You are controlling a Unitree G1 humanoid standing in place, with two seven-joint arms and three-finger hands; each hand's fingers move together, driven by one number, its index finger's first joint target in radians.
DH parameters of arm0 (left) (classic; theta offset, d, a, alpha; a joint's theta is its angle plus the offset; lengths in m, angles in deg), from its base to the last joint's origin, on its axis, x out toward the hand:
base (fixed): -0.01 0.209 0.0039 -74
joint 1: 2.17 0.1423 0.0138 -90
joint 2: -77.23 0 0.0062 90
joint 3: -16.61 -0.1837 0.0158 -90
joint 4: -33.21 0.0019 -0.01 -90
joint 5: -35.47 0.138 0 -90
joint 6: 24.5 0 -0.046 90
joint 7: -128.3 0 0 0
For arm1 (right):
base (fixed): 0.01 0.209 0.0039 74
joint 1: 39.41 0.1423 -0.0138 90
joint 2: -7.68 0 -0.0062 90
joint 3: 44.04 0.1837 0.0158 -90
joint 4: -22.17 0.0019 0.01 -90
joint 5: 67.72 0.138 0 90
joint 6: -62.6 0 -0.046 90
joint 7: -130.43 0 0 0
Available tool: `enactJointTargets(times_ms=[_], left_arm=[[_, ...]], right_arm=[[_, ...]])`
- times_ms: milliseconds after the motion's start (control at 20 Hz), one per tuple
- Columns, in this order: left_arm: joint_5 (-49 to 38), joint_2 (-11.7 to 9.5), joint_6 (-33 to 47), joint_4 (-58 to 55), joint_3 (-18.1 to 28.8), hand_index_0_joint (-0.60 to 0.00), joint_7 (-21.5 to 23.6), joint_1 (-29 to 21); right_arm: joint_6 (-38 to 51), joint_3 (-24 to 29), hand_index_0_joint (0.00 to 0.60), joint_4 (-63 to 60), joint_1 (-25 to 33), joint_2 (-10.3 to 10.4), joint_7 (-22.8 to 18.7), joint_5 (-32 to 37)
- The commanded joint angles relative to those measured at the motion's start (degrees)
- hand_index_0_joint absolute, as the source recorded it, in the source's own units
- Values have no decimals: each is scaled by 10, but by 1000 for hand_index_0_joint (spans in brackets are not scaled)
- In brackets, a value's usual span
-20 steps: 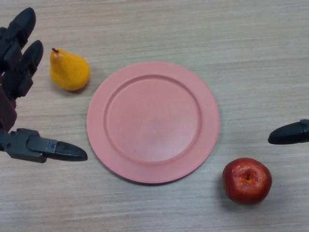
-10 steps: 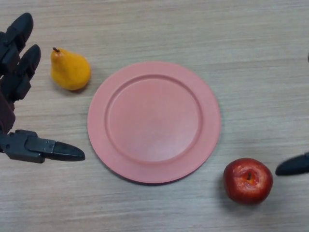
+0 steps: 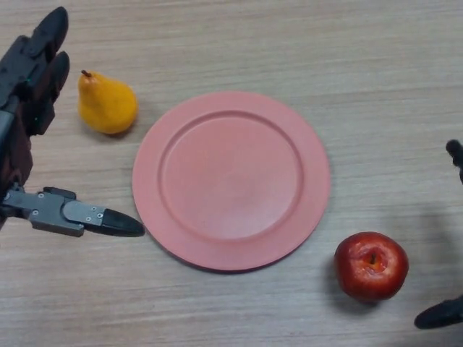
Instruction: Pick up the red apple and place it on the plate
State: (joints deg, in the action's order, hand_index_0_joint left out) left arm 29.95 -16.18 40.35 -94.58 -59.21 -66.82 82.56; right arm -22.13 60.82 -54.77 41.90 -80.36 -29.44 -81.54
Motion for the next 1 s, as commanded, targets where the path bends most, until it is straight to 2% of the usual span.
enactJointTargets(times_ms=[50,100,150,200,300,450,650,700,750,800,950,1000], left_arm=[[11,-12,90,-35,18,0,3,-15],[11,-10,91,-37,18,0,2,-14],[11,-9,92,-38,18,0,2,-12],[9,-5,97,-39,19,0,2,-7],[5,3,108,-36,23,0,12,3],[2,4,113,-38,29,0,20,8],[-25,2,104,-45,51,0,34,14],[-37,1,92,-54,56,0,29,17],[-40,0,90,-57,58,0,27,17],[-44,-4,65,-77,60,0,28,14],[-86,-13,5,-119,81,0,35,-12],[-109,-24,-2,-124,89,0,49,-26]], right_arm=[[77,-18,0,15,2,-9,-25,-16],[74,-22,149,11,2,-9,-28,-23],[68,-27,250,7,2,-10,-30,-31],[41,-41,399,5,0,-9,-32,-42],[-35,-72,600,20,-5,-9,-22,-54],[-74,-78,600,45,13,-14,-15,-60],[-129,-103,600,79,127,-29,-10,-72],[-161,-122,600,87,172,-26,-4,-67],[-171,-132,600,87,194,-25,-3,-68],[-233,-157,600,102,234,-5,-5,-53],[-281,-227,600,81,295,21,-21,-71],[-319,-265,600,66,313,28,-64,-35]])
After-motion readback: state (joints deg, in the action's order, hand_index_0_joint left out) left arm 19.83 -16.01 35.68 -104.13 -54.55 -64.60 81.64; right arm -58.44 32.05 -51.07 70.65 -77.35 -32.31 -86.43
